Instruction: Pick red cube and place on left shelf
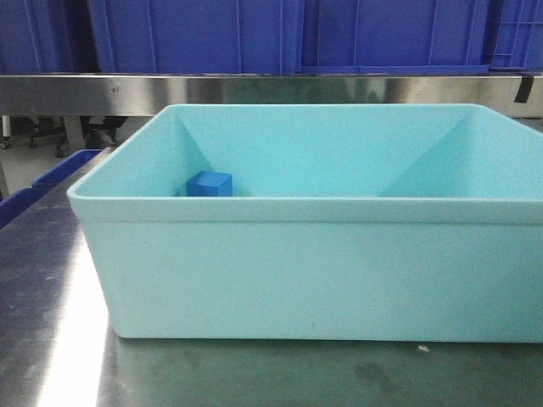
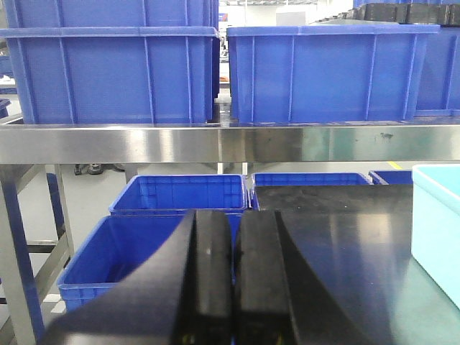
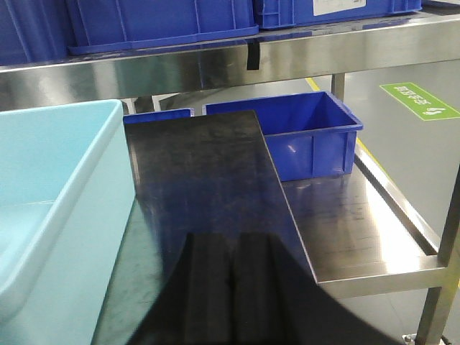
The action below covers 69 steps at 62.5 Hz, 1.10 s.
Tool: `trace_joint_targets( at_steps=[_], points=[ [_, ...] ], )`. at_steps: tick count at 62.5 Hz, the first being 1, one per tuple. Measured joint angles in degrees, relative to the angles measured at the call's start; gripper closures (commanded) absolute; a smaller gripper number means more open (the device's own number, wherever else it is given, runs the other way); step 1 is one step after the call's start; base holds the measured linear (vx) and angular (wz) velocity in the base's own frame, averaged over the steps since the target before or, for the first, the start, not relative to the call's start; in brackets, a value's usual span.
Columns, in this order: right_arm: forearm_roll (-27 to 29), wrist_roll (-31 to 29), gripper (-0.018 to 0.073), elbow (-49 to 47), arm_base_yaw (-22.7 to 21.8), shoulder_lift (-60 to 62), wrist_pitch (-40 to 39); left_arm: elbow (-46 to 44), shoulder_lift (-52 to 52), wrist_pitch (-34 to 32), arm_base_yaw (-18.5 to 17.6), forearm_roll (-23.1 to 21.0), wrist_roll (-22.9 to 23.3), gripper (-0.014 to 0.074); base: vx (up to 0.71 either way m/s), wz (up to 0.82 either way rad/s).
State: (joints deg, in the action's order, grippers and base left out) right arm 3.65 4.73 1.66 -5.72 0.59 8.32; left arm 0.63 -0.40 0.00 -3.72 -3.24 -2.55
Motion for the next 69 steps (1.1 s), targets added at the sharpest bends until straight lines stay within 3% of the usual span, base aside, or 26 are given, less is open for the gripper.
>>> trace_joint_targets(
  at_steps=[49, 69],
  points=[
    [-0.39, -0.11, 0.0475, 0.0, 0.0, 0.0, -0.04, 0.0, 0.0, 0.0, 0.0, 0.0, 0.0, 0.0506, 0.0, 0.0],
    [-0.39, -0.11, 0.0475, -0.39, 0.0, 0.0, -6.44, 0.0, 0.0, 0.0, 0.0, 0.0, 0.0, 0.0506, 0.0, 0.0]
  ],
)
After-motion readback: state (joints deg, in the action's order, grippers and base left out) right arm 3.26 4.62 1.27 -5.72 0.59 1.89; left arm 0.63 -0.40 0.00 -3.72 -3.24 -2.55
